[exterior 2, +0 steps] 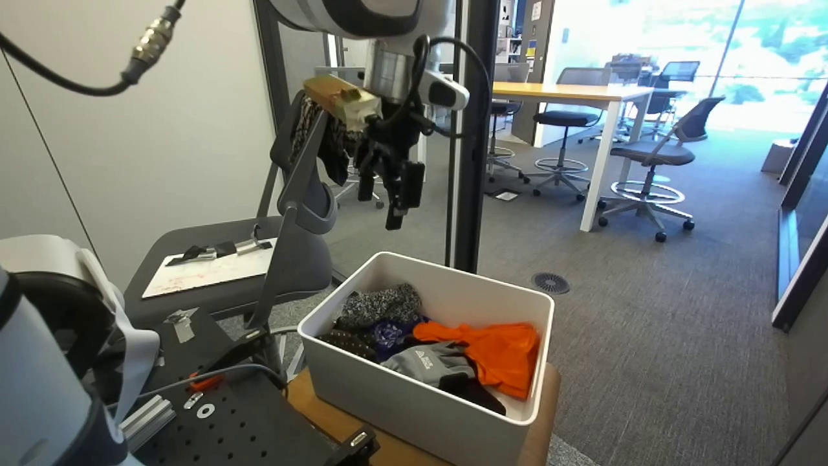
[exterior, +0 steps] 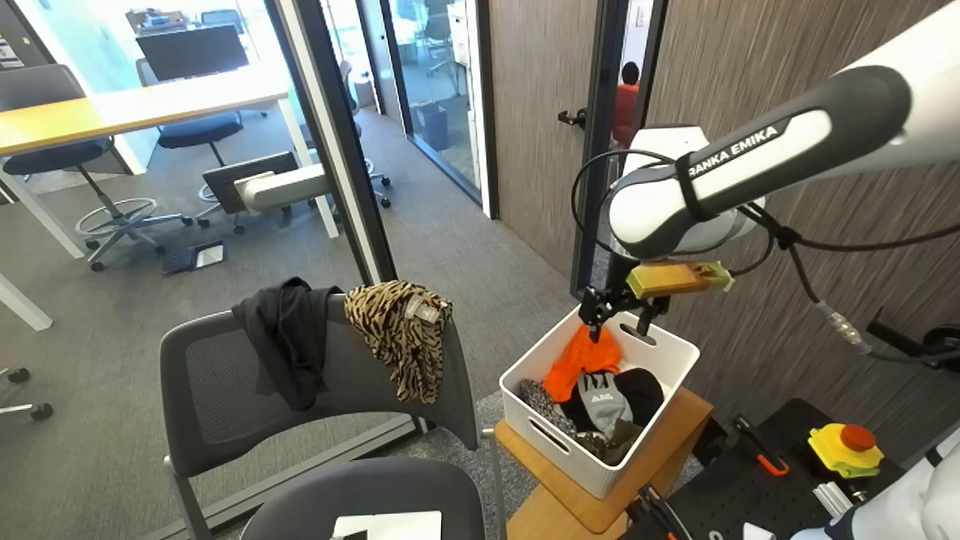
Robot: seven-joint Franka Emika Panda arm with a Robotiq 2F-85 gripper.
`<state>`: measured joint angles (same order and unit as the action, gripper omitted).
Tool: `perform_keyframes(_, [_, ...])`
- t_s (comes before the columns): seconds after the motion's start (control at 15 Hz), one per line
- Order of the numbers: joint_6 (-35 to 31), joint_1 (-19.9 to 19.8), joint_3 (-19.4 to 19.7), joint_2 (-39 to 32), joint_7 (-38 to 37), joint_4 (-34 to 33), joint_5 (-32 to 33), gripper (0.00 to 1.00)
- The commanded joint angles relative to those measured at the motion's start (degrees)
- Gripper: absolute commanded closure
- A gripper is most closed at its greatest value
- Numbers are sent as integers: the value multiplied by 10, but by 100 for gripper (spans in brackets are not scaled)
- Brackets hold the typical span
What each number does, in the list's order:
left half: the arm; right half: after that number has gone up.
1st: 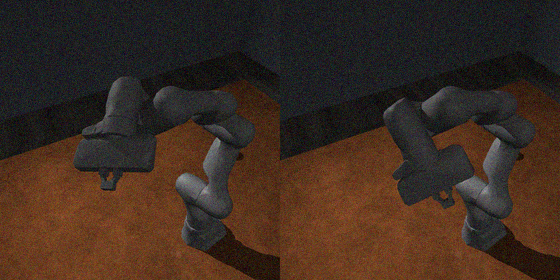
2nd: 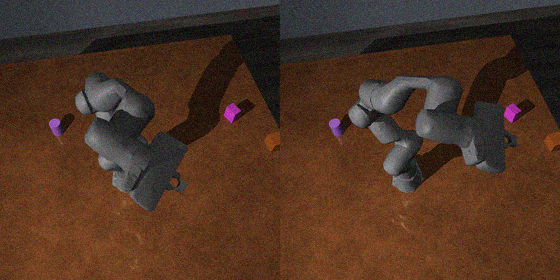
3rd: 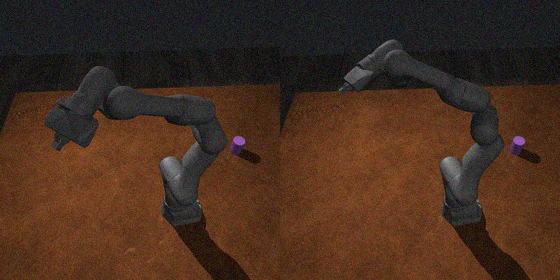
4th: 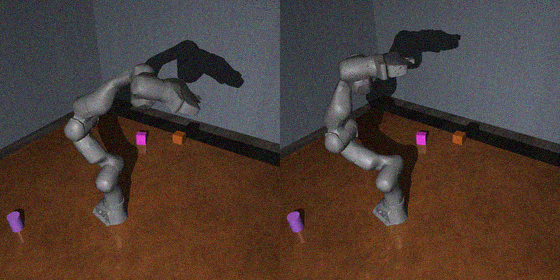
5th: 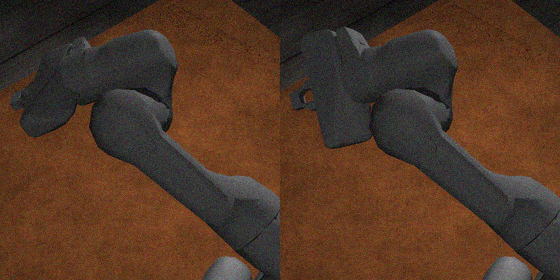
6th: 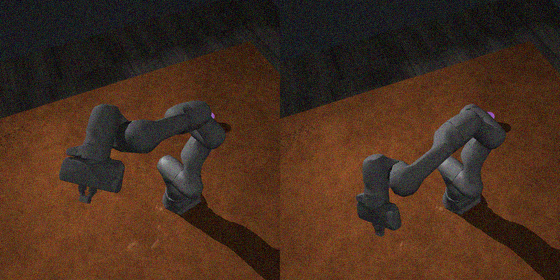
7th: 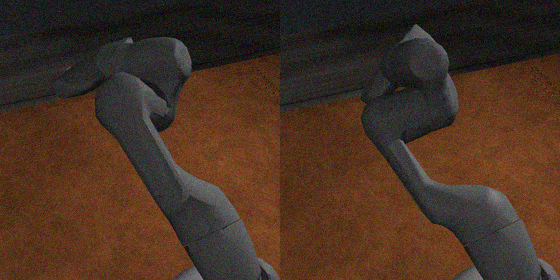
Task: Pick up the orange shirt and put it on the chair.
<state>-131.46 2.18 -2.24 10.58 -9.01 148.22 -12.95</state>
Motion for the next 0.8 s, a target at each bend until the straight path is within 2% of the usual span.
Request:
perform_keyframes(0.0, [-41,-1,16,-101,-5,-60,-87,0])
perform_keyframes(0.27, [-87,-14,19,-191,-2,-111,-126,0])
perform_keyframes(0.53, [-123,-30,32,-273,-30,-157,-97,0])
perform_keyframes(0.73, [-139,-47,35,-329,-24,-197,-110,0])
